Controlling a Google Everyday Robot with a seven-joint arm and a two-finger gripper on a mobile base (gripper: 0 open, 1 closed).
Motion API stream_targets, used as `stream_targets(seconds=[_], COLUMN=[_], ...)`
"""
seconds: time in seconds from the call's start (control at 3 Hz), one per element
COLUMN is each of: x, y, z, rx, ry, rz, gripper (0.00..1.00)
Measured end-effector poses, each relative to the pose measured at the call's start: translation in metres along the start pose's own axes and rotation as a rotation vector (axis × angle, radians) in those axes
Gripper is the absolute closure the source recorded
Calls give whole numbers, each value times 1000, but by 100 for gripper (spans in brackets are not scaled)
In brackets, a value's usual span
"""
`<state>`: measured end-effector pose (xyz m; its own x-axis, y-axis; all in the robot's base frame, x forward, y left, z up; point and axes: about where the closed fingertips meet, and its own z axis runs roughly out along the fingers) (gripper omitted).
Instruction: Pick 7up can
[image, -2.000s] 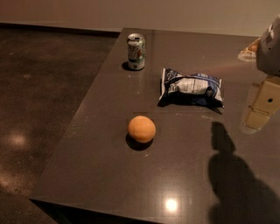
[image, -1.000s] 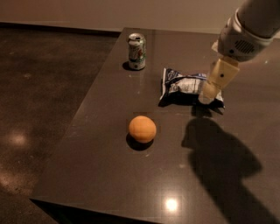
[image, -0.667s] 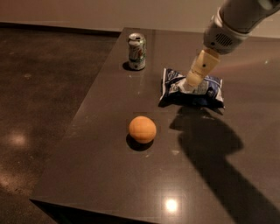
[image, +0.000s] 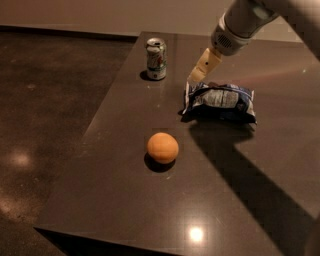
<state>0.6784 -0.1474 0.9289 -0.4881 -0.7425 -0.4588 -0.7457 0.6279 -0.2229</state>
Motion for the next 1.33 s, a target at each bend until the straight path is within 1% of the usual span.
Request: stream_targets(seconds=[0.33, 0.67, 1.0, 1.33], x=[-22, -51, -86, -108], y=[-8, -9, -10, -6], z=[26, 50, 76, 90], rx=[26, 41, 39, 17], ry=[-40, -85, -124, -152], rz=[66, 99, 119, 125], gripper=[0, 0, 0, 0])
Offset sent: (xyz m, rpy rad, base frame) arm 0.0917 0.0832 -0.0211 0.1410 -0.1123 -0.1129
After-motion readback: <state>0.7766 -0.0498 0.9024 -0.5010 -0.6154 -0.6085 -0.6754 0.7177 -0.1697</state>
